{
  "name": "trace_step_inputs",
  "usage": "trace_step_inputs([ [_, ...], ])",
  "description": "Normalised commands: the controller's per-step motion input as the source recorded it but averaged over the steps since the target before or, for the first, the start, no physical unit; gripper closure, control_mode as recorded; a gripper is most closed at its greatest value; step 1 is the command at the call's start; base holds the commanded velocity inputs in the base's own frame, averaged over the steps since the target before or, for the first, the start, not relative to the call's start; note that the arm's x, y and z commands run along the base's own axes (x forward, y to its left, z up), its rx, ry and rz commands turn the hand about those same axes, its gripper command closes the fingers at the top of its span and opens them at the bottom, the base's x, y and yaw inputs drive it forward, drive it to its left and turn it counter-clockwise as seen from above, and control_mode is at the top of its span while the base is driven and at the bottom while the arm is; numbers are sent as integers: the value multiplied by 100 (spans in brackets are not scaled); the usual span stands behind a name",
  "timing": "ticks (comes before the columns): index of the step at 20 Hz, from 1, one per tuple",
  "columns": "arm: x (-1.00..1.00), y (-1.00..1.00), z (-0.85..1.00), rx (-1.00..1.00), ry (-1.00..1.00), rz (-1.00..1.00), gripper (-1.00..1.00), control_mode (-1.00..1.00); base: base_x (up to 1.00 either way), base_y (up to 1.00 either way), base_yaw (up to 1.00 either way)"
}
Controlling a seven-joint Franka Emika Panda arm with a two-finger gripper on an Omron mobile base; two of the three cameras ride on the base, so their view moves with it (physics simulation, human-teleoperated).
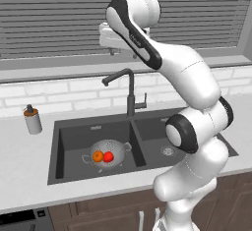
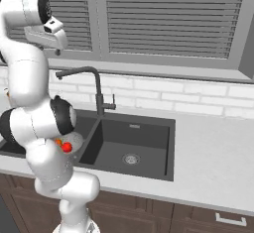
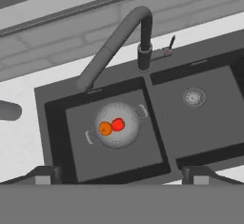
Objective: Put the colander in the sink, put the apple, orange in the colander, and turn on the sink faucet and pour water over the colander.
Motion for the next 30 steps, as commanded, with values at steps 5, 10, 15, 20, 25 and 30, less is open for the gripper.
trace_step_inputs([
  [5,-74,-100,-12,0,0,0,-100,-100,0,0,0],
  [10,-75,-100,-42,1,0,0,-100,-100,0,0,0],
  [15,-60,-100,-50,7,0,6,-100,-100,0,0,0],
  [20,-4,-87,-49,17,0,14,-100,-100,0,0,0],
  [25,36,-50,-60,22,0,18,-100,-100,0,0,0],
  [30,39,-3,-63,21,0,20,-100,-100,0,0,0],
])
